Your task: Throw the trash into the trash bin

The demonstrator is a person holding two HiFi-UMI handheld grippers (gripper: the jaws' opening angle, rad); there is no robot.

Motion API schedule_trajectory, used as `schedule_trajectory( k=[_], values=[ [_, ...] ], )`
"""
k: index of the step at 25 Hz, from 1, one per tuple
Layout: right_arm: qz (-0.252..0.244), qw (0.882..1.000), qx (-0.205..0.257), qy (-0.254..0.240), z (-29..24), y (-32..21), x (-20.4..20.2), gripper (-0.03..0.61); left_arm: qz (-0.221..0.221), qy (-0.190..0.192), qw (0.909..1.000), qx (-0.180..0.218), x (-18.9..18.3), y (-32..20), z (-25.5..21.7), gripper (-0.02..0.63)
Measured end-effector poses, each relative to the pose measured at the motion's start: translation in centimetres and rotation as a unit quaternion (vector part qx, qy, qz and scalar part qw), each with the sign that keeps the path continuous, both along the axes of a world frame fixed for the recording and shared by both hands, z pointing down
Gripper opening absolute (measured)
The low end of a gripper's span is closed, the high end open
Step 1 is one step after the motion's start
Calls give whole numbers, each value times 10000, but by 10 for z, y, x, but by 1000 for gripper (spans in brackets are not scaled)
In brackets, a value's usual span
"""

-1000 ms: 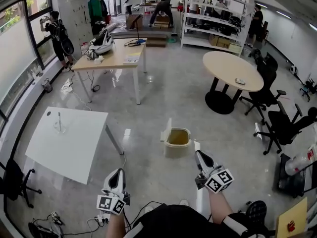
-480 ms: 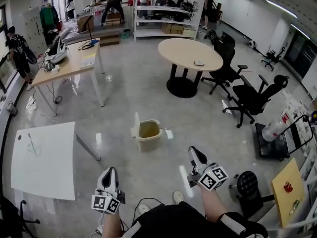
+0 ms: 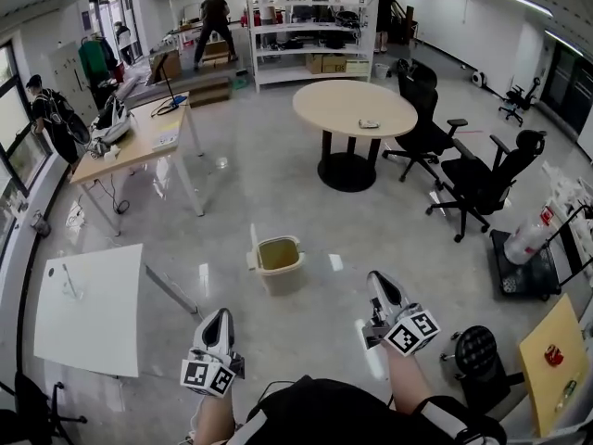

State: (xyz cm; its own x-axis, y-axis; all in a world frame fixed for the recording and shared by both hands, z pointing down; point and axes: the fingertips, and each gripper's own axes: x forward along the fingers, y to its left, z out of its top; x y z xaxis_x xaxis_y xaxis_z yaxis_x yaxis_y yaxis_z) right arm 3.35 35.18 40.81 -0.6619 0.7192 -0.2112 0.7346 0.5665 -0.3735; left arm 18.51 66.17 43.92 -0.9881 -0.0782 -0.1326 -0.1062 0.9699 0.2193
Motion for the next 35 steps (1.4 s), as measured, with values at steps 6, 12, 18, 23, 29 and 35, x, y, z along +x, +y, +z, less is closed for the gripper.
schedule_trajectory(
  k=[6,12,18,23,29,35],
  values=[
    [22,9991,388,-151,9,-54,-23,6,357,-121,9993,-3,-41,-75,1,-2],
    [483,9977,472,-112,25,-140,-37,6,1150,-64,9931,-226,-91,-167,-5,0],
    [1176,9913,591,98,43,-239,-20,6,1913,-147,9810,-288,-135,-258,-16,0],
    [1839,9799,749,177,55,-326,8,6,2601,-202,9650,-280,-152,-340,-18,0],
    [2705,9595,667,416,68,-417,39,6,3201,-110,9471,-208,-160,-415,-17,0],
    [3268,9414,637,531,77,-444,70,6,3782,61,9252,-300,-177,-455,6,0]
  ],
)
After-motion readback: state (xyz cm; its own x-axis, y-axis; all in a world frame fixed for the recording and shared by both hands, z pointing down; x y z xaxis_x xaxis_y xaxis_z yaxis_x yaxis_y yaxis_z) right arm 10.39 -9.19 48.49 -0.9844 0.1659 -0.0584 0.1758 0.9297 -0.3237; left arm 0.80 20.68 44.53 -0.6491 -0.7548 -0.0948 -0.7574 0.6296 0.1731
